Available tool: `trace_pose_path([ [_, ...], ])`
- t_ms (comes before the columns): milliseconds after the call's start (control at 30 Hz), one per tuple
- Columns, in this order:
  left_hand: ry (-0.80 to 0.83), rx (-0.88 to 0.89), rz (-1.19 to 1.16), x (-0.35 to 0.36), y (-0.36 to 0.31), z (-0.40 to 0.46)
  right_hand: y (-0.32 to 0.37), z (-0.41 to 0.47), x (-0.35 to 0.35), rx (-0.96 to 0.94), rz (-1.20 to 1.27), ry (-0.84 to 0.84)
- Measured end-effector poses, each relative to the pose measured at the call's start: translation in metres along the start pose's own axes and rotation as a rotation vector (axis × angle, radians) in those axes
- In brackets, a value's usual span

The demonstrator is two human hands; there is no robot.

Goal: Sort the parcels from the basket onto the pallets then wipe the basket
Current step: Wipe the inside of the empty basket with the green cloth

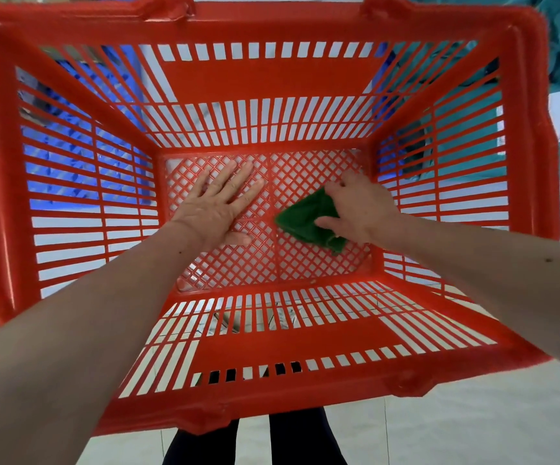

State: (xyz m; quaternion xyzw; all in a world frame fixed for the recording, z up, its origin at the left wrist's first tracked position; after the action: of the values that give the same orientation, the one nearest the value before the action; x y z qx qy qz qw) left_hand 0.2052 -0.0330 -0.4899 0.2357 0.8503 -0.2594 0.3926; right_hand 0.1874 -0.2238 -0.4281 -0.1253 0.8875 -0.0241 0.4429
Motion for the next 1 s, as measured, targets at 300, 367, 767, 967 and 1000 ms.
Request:
trace_pose_path([
  [300, 0.002, 0.001, -0.019, 0.001, 0.0, 0.001, 0.103, -0.039, 0.031, -0.631, 0.084, 0.158],
  [367, -0.006, 0.002, -0.02, 0.001, 0.001, 0.001, 0.098, -0.059, 0.043, -0.863, -0.129, 0.257],
  [767, -0.003, -0.004, 0.0, 0.0, 0.001, 0.0, 0.053, -0.024, 0.007, -0.455, 0.235, 0.126],
  [967, -0.002, -0.005, -0.018, 0.0, 0.001, 0.001, 0.034, -0.044, 0.048, -0.659, -0.561, 0.403],
  [1000, 0.002, -0.01, -0.019, 0.001, 0.001, 0.001, 0.029, -0.034, 0.037, -0.605, -0.614, 0.329],
])
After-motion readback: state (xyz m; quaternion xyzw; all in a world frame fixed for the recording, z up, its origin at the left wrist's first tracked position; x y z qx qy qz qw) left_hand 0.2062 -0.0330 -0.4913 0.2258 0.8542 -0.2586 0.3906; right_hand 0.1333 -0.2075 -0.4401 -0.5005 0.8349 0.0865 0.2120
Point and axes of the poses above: each hand's wrist, its own z-axis towards the middle knuckle, its own x-axis out of the palm, y = z × x, the point moved 10 cm from there along z, towards the middle knuckle, and after that the axes turned 12 degrees about -z, right-handed, at the moved point
